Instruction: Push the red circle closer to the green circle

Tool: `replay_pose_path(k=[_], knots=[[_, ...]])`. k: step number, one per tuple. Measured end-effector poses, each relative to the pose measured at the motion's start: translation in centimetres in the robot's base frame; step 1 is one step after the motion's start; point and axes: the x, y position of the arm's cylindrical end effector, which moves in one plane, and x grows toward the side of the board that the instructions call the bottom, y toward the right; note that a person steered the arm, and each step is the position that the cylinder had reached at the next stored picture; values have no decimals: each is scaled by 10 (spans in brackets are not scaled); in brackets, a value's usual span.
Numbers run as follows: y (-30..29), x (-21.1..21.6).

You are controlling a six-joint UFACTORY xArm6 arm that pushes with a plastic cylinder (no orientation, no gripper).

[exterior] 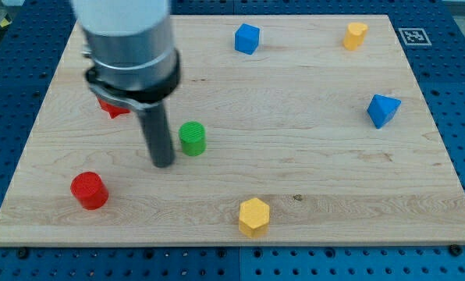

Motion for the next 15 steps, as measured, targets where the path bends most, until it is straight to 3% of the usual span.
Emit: replay_pose_path(k=[1,2,3,4,5,6,7,9,10,11,13,15], knots=[[-62,-11],[-104,9],[-116,63],[-92,97],[-28,71],[18,17],[12,28],[-12,92],[-64,97],[-89,74],[2,35],[-69,26]])
